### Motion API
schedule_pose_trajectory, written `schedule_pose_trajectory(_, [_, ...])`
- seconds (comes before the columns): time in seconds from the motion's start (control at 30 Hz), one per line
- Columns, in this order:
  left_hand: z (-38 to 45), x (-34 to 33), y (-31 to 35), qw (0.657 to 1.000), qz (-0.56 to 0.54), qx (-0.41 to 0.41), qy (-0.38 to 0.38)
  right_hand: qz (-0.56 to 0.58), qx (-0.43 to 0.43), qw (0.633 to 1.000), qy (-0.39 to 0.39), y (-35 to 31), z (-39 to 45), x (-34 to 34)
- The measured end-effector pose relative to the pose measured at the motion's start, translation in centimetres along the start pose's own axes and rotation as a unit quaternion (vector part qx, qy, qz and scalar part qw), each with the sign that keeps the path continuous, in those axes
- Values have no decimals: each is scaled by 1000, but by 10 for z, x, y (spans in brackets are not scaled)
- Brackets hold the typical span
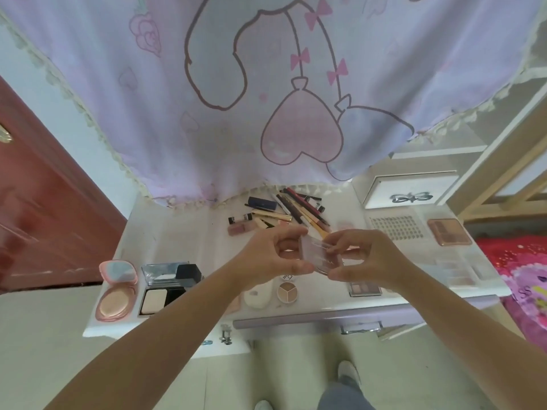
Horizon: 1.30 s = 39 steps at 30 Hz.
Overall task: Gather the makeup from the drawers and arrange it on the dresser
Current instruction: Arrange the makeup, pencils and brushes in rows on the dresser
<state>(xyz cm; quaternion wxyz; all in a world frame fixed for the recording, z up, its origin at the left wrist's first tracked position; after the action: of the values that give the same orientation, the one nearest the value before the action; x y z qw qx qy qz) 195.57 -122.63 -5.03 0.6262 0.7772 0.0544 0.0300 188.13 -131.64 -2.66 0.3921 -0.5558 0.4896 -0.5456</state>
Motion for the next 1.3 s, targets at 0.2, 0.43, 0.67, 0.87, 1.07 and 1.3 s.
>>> schedule_pose_trajectory(0.2, [38, 3, -3, 999, -38, 0, 39, -24, -18, 999, -26, 11, 18, 38])
schedule_pose_trajectory(0.43, [80, -1, -7, 995, -41, 16, 87, -60, -22, 994, -92, 34, 34, 79])
schedule_pose_trajectory(0.67, [123, -12, -8, 992, -34, 19, 118, -14, -37, 995, -93, 48, 45, 143])
schedule_pose_trajectory(0.87, [134, -13, -33, 980, -92, 41, 174, 66, -127, 978, -153, 89, 55, 155])
schedule_pose_trajectory(1.07, [87, -13, -95, 942, -137, 96, 289, 188, -230, 937, -185, 136, 63, 111])
schedule_pose_trajectory(1.3, [38, -40, -146, 891, -210, 137, 378, 117, -304, 918, -228, 177, 68, 61])
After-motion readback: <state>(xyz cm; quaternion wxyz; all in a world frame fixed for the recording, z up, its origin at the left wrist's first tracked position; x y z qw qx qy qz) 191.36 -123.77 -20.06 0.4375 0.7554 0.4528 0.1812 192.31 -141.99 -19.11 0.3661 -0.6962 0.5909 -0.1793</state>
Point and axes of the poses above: each hand's wrist, its own z-axis towards the middle knuckle, its own x-axis out of the back of the hand, y = z × x, the point moved 10 cm from there along z, towards the middle knuckle, and after that the axes turned 14 degrees about -y, right-handed, at the moved point
